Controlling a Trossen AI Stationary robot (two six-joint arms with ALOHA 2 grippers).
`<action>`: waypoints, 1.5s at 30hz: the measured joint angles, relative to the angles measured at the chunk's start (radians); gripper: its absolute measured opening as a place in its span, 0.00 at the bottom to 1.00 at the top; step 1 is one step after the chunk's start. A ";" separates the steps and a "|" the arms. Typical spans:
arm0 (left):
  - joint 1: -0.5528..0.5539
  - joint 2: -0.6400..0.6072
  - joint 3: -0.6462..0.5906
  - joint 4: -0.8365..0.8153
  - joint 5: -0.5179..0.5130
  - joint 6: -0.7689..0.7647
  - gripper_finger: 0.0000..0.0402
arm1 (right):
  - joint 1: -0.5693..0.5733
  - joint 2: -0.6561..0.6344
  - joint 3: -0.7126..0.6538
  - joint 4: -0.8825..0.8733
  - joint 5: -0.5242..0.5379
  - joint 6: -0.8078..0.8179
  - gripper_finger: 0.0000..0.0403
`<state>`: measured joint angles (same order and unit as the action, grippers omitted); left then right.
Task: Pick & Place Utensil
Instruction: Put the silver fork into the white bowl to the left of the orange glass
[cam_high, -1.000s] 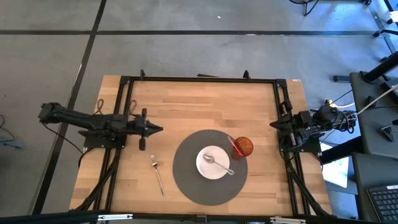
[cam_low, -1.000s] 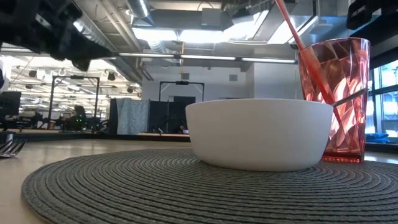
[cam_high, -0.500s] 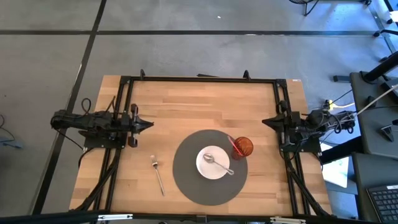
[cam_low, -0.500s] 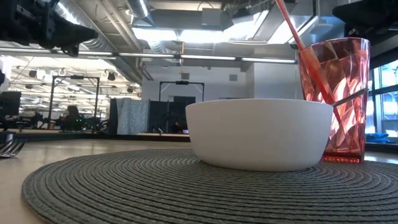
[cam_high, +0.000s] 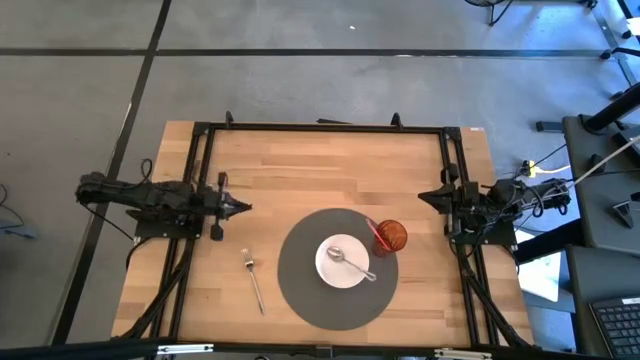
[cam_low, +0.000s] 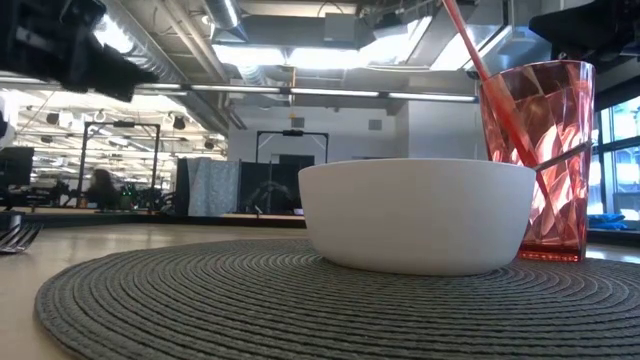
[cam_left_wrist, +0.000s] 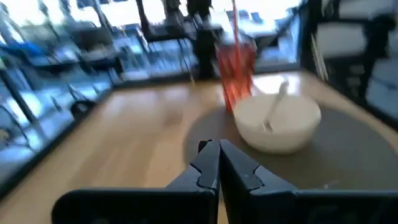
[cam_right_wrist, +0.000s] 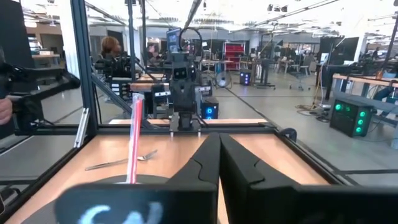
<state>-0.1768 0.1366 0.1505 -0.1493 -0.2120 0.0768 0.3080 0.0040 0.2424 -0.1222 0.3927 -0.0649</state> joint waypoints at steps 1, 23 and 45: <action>-0.001 0.043 0.000 0.001 0.024 -0.003 0.00 | 0.000 0.000 0.000 0.000 0.000 -0.006 0.01; -0.352 1.129 0.757 -0.557 -0.079 -0.150 0.06 | 0.000 0.000 0.000 0.035 -0.001 -0.079 0.02; -0.463 1.485 0.771 -0.524 0.162 -0.135 0.45 | 0.000 0.000 0.000 0.032 -0.001 -0.102 0.02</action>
<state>-0.6396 1.6220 0.9215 -0.6730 -0.0501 -0.0583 0.3080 0.0043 0.2428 -0.0906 0.3916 -0.1668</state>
